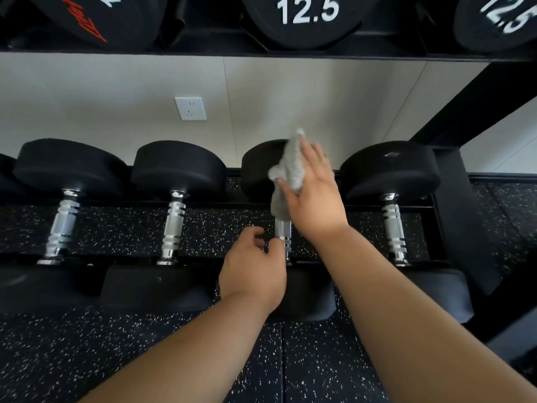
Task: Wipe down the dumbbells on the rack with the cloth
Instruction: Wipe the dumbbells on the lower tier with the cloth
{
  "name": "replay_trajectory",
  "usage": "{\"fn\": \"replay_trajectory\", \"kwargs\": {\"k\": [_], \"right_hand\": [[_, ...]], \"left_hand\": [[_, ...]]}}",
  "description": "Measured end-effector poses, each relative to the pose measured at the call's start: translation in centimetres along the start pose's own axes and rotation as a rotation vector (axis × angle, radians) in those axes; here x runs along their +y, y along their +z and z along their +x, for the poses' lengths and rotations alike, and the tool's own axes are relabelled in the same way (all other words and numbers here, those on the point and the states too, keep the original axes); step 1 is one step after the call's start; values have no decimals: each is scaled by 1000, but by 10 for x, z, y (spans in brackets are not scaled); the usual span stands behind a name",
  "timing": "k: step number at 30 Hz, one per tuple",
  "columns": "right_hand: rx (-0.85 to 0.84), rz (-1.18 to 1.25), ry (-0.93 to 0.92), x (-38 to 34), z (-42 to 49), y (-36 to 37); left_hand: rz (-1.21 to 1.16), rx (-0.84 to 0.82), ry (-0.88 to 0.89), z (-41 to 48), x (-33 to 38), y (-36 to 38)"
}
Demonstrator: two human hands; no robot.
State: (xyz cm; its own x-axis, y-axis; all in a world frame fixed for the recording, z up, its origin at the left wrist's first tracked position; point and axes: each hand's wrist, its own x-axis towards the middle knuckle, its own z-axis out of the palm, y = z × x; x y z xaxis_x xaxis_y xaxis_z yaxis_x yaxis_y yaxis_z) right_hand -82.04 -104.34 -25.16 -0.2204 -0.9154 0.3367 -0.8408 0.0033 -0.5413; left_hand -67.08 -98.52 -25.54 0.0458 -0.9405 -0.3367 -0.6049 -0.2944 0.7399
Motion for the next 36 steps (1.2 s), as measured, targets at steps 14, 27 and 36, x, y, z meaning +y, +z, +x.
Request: {"fn": "replay_trajectory", "kwargs": {"k": [14, 27, 36], "right_hand": [[82, 426, 498, 3, -7, -3], [-175, -246, 15, -28, 7, -6], [-75, 265, 558, 11, -6, -14]], "left_hand": [[-30, -4, -7, 1, 0, 0], [-65, 18, -1, 2, -2, 1], [-52, 17, -2, 4, -1, 2]]}}
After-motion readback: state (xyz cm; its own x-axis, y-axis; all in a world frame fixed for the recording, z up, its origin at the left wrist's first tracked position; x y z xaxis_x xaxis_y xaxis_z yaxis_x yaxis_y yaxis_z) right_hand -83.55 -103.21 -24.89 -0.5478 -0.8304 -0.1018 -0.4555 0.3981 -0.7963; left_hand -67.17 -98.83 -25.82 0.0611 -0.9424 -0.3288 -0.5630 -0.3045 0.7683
